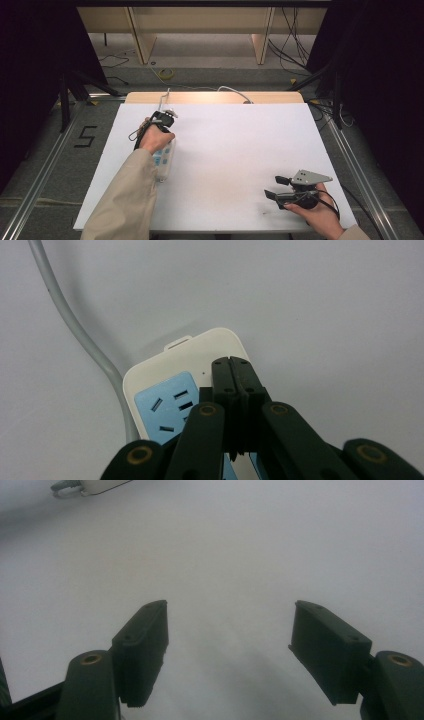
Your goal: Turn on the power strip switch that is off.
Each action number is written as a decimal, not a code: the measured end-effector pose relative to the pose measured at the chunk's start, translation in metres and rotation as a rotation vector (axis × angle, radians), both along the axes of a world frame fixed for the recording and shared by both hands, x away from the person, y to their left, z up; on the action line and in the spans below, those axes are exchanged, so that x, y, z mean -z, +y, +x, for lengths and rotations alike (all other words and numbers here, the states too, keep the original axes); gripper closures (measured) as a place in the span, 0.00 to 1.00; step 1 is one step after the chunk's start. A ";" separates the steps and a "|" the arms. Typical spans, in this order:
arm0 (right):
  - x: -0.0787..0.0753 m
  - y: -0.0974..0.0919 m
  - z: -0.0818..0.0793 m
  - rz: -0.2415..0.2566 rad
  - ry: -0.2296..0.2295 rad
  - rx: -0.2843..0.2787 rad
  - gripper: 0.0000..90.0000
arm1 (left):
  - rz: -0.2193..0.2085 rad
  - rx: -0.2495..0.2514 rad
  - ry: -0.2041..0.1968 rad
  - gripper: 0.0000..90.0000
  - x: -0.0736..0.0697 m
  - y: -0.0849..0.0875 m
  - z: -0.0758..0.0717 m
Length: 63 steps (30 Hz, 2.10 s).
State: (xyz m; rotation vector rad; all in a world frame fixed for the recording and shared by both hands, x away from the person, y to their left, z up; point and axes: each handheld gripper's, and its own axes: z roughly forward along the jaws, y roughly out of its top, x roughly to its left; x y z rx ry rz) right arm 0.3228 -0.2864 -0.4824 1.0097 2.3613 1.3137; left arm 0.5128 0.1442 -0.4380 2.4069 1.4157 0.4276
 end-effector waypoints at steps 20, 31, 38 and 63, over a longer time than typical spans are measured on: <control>0.000 0.000 0.000 0.000 -0.002 -0.003 0.35 | 0.062 0.019 0.004 1.00 0.000 -0.008 0.001; 0.000 0.001 0.000 0.000 -0.002 -0.006 0.35 | 0.063 0.017 0.006 1.00 0.001 -0.008 0.001; 0.000 0.002 0.000 -0.002 -0.002 -0.009 0.35 | 0.075 0.021 0.014 1.00 0.002 -0.009 0.000; 0.000 0.000 0.000 0.002 0.001 0.001 0.35 | -0.031 -0.015 -0.030 0.94 -0.002 0.004 -0.005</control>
